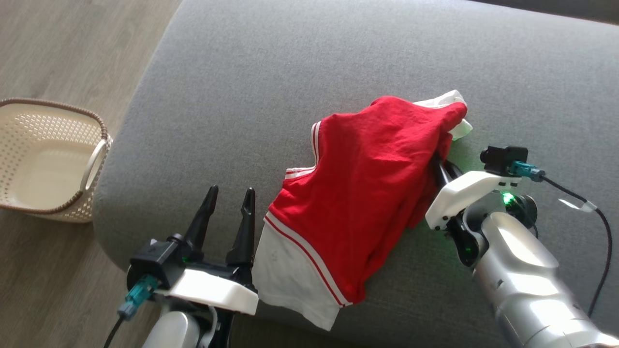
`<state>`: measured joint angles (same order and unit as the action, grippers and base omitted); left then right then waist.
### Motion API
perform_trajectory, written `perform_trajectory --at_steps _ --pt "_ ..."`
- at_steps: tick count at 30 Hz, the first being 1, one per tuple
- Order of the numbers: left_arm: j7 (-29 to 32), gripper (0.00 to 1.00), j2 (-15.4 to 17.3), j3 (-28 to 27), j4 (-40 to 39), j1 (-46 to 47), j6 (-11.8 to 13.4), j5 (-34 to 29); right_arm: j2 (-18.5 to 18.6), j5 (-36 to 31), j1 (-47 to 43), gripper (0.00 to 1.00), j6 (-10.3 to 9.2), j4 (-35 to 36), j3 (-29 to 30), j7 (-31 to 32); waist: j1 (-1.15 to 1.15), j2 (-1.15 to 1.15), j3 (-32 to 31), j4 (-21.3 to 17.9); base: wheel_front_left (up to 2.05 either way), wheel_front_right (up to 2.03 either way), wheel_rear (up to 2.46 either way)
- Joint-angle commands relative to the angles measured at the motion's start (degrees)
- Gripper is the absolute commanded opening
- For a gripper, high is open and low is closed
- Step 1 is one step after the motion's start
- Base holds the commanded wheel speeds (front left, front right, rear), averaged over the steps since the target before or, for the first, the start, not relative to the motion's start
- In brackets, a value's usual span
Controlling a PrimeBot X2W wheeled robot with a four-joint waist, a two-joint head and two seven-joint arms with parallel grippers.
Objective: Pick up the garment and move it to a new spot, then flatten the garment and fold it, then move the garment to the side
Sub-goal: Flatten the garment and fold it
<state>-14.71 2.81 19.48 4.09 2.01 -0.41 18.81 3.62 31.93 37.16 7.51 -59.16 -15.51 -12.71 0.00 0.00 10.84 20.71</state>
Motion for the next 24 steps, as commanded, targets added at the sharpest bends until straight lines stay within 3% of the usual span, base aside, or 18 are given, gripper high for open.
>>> perform_trajectory --at_steps 1,9,16,24 --pt "-0.3 1.0 0.1 -2.2 -1.5 2.2 0.5 0.0 -0.7 -0.3 2.2 0.0 -0.02 1.0 -1.8 -1.4 0.0 0.0 -0.6 -0.4 0.0 0.0 0.0" --pt "-0.3 1.0 0.1 -3.5 -1.6 1.5 0.8 -0.1 1.1 -7.6 7.0 0.0 -0.02 4.7 4.9 -2.3 0.0 0.0 -3.5 -3.0 0.0 0.0 0.0" --pt "-0.3 1.0 0.1 -3.8 -1.8 0.2 1.0 -0.4 3.7 -16.6 11.9 0.0 -0.02 12.4 16.1 -2.3 0.0 0.0 -6.8 -5.5 0.0 0.0 0.0" --pt "-0.3 1.0 0.1 -4.3 -2.1 -1.2 1.4 -0.7 5.0 -26.0 10.1 0.0 -0.02 11.0 26.4 -1.7 0.0 0.0 -8.2 -7.4 0.0 0.0 0.0"
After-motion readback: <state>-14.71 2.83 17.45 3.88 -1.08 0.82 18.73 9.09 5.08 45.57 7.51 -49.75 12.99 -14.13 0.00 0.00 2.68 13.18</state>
